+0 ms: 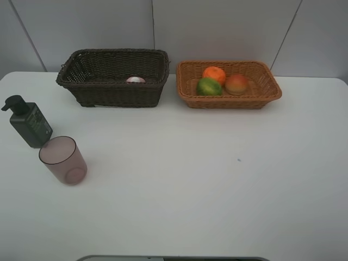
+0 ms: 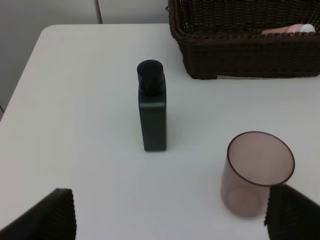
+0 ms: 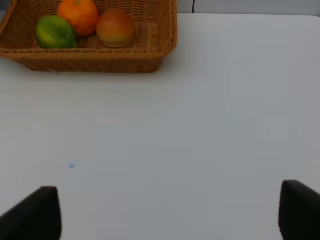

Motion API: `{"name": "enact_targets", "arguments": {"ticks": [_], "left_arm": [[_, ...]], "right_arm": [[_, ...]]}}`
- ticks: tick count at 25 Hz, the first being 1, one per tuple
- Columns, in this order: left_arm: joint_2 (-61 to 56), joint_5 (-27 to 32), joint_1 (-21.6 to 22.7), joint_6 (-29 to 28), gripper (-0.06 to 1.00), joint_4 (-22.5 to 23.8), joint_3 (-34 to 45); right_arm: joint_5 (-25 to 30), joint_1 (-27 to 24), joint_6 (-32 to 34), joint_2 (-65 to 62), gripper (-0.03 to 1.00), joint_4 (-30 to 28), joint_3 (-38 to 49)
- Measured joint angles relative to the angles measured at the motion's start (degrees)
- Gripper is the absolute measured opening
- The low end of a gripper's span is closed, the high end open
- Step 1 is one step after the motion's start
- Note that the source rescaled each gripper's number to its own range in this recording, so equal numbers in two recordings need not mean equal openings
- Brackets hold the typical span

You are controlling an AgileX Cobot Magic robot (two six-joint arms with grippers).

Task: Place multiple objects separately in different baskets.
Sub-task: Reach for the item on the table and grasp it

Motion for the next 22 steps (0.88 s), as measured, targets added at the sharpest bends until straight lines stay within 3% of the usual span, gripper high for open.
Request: {"name": "enact_targets", "arguments": {"ticks": [22], "left_arm": [[0.00, 0.00, 0.00, 0.00, 0.98, 0.34, 0.00]], "right_arm": [[-0.07, 0.19, -0.44, -5.32, 0.86, -0.69, 0.17]]}}
